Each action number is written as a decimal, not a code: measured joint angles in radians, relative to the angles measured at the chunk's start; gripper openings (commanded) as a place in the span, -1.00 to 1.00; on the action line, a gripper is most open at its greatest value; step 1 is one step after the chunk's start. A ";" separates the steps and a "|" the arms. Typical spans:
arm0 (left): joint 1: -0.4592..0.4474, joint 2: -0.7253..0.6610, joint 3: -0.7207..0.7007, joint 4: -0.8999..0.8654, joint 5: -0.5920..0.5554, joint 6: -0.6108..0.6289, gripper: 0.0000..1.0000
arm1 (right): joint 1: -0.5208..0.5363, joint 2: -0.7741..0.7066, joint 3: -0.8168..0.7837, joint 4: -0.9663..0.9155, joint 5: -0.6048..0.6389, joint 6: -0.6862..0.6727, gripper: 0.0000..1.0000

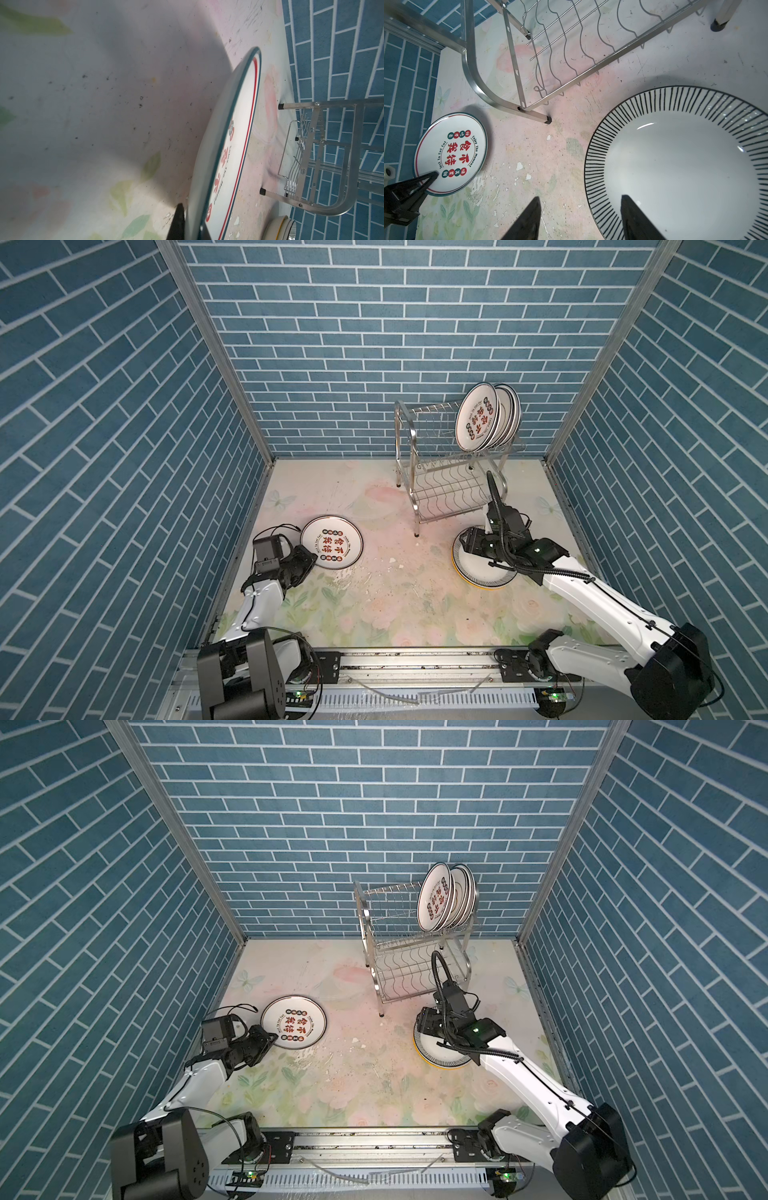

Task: Unload the plates from the dish rack
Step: Place a plate at the middle-left of the table.

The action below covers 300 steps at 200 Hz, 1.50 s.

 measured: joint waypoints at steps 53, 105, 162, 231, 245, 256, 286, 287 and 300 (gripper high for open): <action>0.003 -0.002 -0.043 0.026 0.020 -0.003 -0.82 | -0.005 0.000 0.000 -0.004 0.011 -0.007 0.23; 0.005 -0.002 -0.060 0.012 0.012 0.021 -0.46 | -0.011 0.000 0.000 -0.004 0.020 -0.019 0.23; 0.011 -0.001 -0.078 -0.012 -0.004 0.044 0.04 | -0.018 0.000 0.000 -0.004 0.027 -0.019 0.24; 0.025 -0.006 -0.066 -0.042 -0.033 0.061 0.41 | -0.047 0.000 0.000 -0.045 0.092 -0.026 0.25; 0.029 -0.011 -0.066 -0.049 -0.039 0.062 0.41 | -0.051 0.000 0.001 -0.066 0.117 -0.026 0.28; 0.032 -0.031 -0.066 -0.071 -0.051 0.056 0.42 | -0.063 -0.003 0.008 -0.101 0.167 -0.027 0.30; 0.040 -0.130 -0.059 -0.157 -0.070 0.039 0.47 | -0.117 -0.013 0.071 -0.190 0.315 -0.045 0.43; 0.040 -0.132 -0.058 -0.160 -0.070 0.039 0.48 | -0.118 -0.013 0.073 -0.191 0.318 -0.045 0.44; 0.040 -0.175 -0.037 -0.200 -0.071 0.032 0.50 | -0.142 -0.018 0.114 -0.213 0.360 -0.053 0.50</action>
